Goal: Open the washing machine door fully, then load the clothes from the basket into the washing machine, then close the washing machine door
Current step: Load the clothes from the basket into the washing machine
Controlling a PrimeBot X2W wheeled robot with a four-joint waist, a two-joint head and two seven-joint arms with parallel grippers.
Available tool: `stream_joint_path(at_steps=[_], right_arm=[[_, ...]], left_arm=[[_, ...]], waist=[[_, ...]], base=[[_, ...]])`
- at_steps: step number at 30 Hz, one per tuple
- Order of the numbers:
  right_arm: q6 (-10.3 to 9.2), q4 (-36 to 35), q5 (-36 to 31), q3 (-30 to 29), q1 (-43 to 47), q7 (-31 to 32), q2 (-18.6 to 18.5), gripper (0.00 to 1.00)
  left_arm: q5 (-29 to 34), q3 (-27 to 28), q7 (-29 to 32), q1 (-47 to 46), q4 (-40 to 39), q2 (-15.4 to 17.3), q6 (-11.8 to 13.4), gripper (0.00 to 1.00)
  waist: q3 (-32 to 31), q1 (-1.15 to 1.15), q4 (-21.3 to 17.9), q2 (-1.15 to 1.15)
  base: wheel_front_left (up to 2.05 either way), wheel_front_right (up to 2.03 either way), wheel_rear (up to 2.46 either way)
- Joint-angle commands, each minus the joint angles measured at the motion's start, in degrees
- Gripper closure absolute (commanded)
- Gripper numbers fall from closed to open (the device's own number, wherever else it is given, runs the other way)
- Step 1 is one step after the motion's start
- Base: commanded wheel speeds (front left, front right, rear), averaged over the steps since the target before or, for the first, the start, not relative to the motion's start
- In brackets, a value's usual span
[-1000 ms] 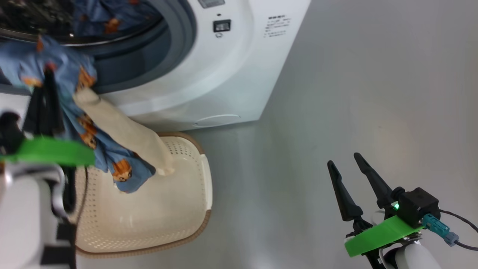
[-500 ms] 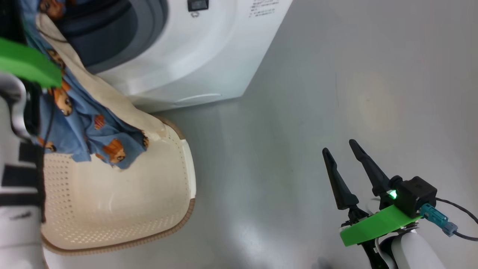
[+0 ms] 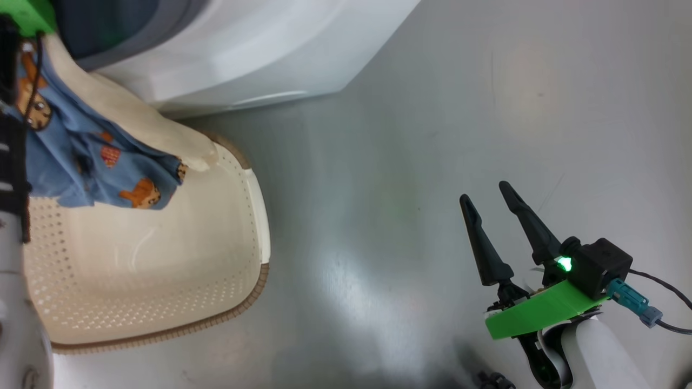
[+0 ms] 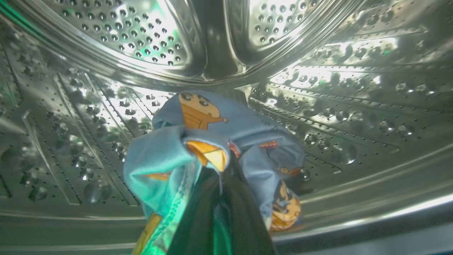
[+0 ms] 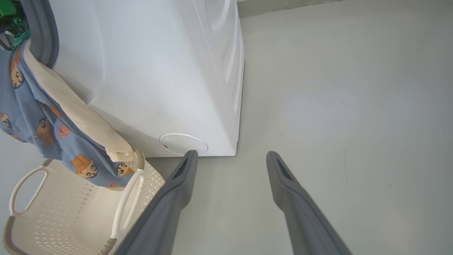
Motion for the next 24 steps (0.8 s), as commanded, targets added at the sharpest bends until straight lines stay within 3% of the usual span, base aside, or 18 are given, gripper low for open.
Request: stream_joint_path(at_steps=[1,8,14,20,22,23,24], right_arm=[[0.09,-1.4,0.1,1.4,0.8,-0.3,0.1,0.00],[0.09,-1.5,0.2,2.1,0.5,-0.3,0.3,0.00],[0.09,-1.3,0.4,2.9,0.1,-0.3,0.2,0.00],[0.09,-0.8,0.9,3.4,-0.2,-0.3,0.1,0.00],[0.09,-0.7,0.9,3.2,-0.2,-0.3,0.0,0.00],[0.09,-0.6,0.9,3.1,-0.2,-0.3,0.0,0.00],[0.09,-0.4,0.9,3.0,-0.1,-0.3,0.0,0.00]], left_arm=[[0.3,0.6,0.1,-2.1,-0.5,2.6,0.2,1.00],[2.5,-1.8,-4.2,-7.5,2.3,3.6,0.6,1.00],[5.2,-4.3,-15.6,-11.7,1.3,4.4,0.9,1.00],[4.5,-3.6,-17.5,-12.2,2.0,4.3,1.4,1.00],[4.1,-3.5,-17.5,-11.7,2.8,4.0,1.3,0.60],[3.7,-3.3,-17.5,-11.1,3.5,3.9,1.4,0.00],[3.0,-2.8,-17.5,-10.7,4.6,3.5,1.5,0.00]], waist=[[2.5,0.00,-0.3,0.00],[4.5,0.00,-0.1,0.00],[5.1,0.00,-0.1,0.00],[4.8,0.00,-0.6,0.00],[4.5,0.00,-0.5,0.00],[4.3,0.00,-0.4,0.00],[4.0,0.00,-0.3,0.00]], base=[[0.00,0.00,0.00],[0.00,0.00,0.00],[0.00,0.00,0.00],[0.00,0.00,0.00],[0.00,0.00,0.00],[0.00,0.00,0.00],[0.00,0.00,0.00]])
